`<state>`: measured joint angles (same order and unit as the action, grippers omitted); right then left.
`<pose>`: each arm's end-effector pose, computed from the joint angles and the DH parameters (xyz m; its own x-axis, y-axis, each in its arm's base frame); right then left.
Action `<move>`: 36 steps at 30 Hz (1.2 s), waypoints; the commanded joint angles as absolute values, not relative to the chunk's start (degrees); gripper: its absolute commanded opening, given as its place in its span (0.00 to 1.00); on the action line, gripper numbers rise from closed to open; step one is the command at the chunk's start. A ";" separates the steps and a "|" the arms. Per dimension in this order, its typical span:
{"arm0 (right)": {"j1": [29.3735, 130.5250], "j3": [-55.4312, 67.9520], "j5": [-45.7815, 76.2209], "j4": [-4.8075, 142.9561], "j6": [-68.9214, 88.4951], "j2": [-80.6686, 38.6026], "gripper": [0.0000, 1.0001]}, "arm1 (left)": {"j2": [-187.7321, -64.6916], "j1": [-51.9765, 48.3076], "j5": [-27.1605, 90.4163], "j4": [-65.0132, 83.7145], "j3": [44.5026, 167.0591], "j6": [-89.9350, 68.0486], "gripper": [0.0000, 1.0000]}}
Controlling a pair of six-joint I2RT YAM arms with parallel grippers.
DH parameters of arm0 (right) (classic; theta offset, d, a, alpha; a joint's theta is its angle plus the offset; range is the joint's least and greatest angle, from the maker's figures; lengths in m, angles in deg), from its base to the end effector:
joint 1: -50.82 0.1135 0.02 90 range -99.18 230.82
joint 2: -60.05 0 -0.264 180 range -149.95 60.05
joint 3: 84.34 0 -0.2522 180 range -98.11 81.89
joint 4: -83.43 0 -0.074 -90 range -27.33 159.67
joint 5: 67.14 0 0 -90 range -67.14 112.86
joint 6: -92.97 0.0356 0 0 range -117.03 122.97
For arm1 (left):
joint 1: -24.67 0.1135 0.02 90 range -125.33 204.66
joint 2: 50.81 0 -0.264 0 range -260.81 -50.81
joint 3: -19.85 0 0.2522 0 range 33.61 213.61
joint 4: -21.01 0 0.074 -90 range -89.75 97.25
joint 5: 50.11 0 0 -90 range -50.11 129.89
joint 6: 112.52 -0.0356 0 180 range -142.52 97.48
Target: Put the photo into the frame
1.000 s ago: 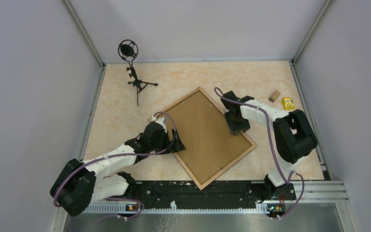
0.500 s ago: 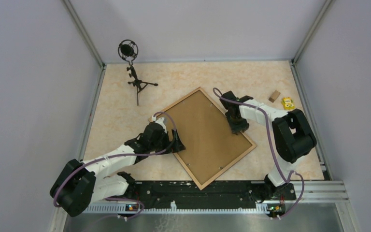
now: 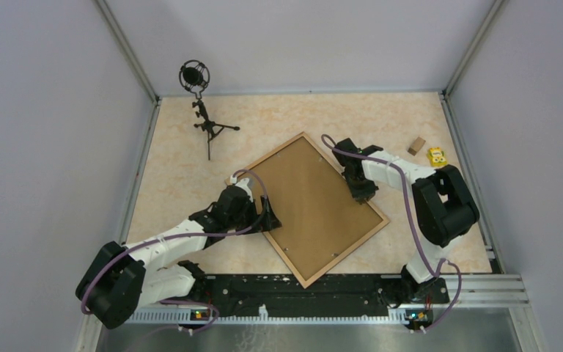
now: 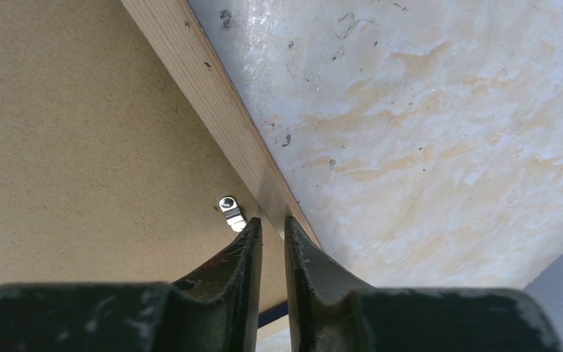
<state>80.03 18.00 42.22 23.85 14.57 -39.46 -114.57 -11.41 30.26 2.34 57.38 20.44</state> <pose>0.2796 0.1428 0.1736 -0.9294 -0.3023 -0.2119 -0.2352 0.9273 -0.2911 0.1636 -0.1266 0.1618 -0.8784 -0.1912 -0.4379 0.1062 0.8154 -0.5691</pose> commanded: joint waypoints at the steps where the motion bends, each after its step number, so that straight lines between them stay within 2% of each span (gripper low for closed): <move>1: 79.95 16.38 41.93 24.72 15.24 -40.38 0.23 | -114.14 -11.11 30.01 3.55 56.97 19.71 0.98; 7: 79.83 14.84 36.34 22.19 14.89 -35.67 0.49 | -114.45 -11.10 29.80 4.19 56.73 19.79 0.98; 9: 79.48 14.84 36.03 22.43 14.51 -36.89 0.52 | -114.78 -11.10 29.39 4.51 56.77 19.76 0.98; 15: 79.32 14.08 38.52 23.31 14.40 -40.07 0.52 | -113.91 -11.05 29.96 3.54 56.95 19.50 0.98; 22: 79.29 15.15 41.58 23.90 14.05 -42.67 0.45 | -113.45 -10.89 30.08 3.32 56.90 19.27 0.98; 36: 79.21 17.38 40.83 23.37 13.80 -42.07 0.41 | -114.76 -10.61 29.37 4.23 56.95 19.37 0.98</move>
